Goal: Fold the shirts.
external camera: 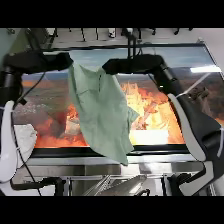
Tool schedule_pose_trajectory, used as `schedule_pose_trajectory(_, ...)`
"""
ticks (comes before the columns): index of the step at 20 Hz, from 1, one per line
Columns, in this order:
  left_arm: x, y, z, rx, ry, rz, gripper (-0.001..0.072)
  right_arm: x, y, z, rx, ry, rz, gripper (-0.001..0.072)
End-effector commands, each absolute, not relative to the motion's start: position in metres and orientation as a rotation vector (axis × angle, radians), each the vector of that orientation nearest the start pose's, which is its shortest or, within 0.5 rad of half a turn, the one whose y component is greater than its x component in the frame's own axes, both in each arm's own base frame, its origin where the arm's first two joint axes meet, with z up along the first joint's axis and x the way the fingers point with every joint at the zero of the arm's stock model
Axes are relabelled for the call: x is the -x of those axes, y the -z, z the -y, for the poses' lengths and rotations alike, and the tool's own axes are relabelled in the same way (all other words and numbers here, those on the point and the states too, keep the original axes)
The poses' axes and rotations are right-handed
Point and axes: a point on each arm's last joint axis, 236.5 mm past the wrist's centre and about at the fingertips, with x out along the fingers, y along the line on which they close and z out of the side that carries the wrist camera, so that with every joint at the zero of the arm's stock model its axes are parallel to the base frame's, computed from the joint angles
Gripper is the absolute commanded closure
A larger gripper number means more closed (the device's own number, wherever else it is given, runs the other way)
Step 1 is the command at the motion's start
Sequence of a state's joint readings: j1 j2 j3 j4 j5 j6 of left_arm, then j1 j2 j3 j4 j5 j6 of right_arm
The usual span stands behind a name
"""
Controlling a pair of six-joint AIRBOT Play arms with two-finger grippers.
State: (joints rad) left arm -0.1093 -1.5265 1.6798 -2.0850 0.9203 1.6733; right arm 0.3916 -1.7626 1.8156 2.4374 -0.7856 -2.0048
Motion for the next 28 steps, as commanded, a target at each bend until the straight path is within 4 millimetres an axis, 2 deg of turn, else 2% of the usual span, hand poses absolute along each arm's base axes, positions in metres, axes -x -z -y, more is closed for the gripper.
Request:
schedule_pose_trajectory(1, -0.547, -0.066, 0.152, 0.373, 0.382, -0.924, 0.0695, -0.524, -0.074, -0.358, -0.327, -0.839, -0.785, 0.0693)
schedule_pose_trajectory(2, -0.547, -0.057, 0.154, 0.388, 0.386, -0.946, 0.0694, -0.524, -0.077, -0.358, -0.328, -0.84, -0.781, 0.0692)
schedule_pose_trajectory(3, -0.545, -0.053, 0.158, 0.404, 0.395, -0.962, 0.0554, -0.524, -0.083, -0.356, -0.327, -0.841, -0.772, 0.0673)
schedule_pose_trajectory(4, -0.541, -0.054, 0.162, 0.417, 0.413, -0.98, 0.0116, -0.522, -0.092, -0.349, -0.322, -0.847, -0.77, 0.0524)
schedule_pose_trajectory(5, -0.536, -0.061, 0.161, 0.433, 0.425, -1.0, 0.0017, -0.519, -0.102, -0.339, -0.315, -0.852, -0.776, 0.0353)
schedule_pose_trajectory(6, -0.53, -0.071, 0.157, 0.424, 0.441, -1.024, 0.0017, -0.516, -0.114, -0.322, -0.331, -0.847, -0.794, 0.0322)
schedule_pose_trajectory(7, -0.521, -0.086, 0.15, 0.42, 0.454, -1.052, 0.0018, -0.514, -0.125, -0.301, -0.352, -0.837, -0.817, 0.0322)
schedule_pose_trajectory(10, -0.485, -0.126, 0.114, 0.441, 0.443, -1.14, 0.0019, -0.501, -0.151, -0.217, -0.399, -0.789, -0.897, 0.0323)
schedule_pose_trajectory(12, -0.441, -0.125, 0.101, 0.471, 0.422, -1.26, 0.0019, -0.488, -0.147, -0.17, -0.427, -0.76, -0.977, 0.0347)
schedule_pose_trajectory(14, -0.392, -0.098, 0.108, 0.497, 0.404, -1.363, 0.002, -0.469, -0.122, -0.141, -0.476, -0.742, -1.096, 0.0347)
schedule_pose_trajectory(16, -0.344, -0.046, 0.126, 0.554, 0.361, -1.416, 0.0019, -0.453, -0.086, -0.126, -0.537, -0.719, -1.196, 0.0347)
schedule_pose_trajectory(18, -0.29, 0.013, 0.148, 0.649, 0.317, -1.493, 0.0025, -0.438, -0.054, -0.12, -0.577, -0.708, -1.268, 0.0346)
schedule_pose_trajectory(19, -0.264, 0.038, 0.159, 0.711, 0.302, -1.529, 0.0129, -0.432, -0.042, -0.119, -0.591, -0.703, -1.291, 0.0346)
schedule_pose_trajectory(21, -0.23, 0.073, 0.175, 0.787, 0.263, -1.554, 0.0138, -0.426, -0.028, -0.118, -0.6, -0.701, -1.311, 0.0346)
schedule_pose_trajectory(24, -0.211, 0.094, 0.193, 0.781, 0.258, -1.537, 0.0138, -0.426, -0.03, -0.121, -0.603, -0.72, -1.297, 0.0346)
schedule_pose_trajectory(28, -0.211, 0.109, 0.211, 0.726, 0.272, -1.584, 0.0138, -0.425, -0.03, -0.121, -0.596, -0.729, -1.298, 0.0346)
